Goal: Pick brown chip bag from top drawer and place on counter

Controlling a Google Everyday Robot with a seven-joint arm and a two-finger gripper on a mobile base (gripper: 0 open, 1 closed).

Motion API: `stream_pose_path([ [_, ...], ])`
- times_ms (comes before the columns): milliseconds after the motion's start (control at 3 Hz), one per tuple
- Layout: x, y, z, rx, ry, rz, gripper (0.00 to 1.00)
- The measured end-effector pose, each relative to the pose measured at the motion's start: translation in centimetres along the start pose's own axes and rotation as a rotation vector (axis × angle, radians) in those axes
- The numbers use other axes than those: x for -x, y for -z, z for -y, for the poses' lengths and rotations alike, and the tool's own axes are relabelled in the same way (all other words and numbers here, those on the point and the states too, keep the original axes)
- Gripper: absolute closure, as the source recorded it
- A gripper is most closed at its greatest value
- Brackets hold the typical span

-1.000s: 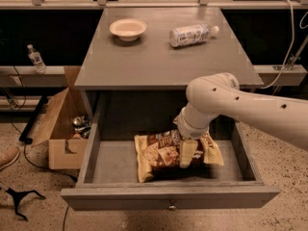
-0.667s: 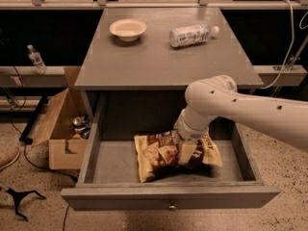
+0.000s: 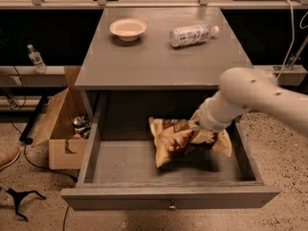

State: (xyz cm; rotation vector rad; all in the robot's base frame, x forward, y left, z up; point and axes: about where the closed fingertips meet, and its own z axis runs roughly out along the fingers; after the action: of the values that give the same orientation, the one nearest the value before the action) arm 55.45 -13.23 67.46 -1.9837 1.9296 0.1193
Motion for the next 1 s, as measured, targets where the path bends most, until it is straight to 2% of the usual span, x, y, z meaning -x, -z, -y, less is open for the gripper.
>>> stream_pose_path([
  [333,-2.1,5.9,1.6,-0.084,-0.019,0.106,0.99],
  [667,-3.3,13.0,3.7,-0.146,0.014,0.157,1.0],
  [1000,-3.3,12.9,3.7,-0.145,0.013,0.157,1.0],
])
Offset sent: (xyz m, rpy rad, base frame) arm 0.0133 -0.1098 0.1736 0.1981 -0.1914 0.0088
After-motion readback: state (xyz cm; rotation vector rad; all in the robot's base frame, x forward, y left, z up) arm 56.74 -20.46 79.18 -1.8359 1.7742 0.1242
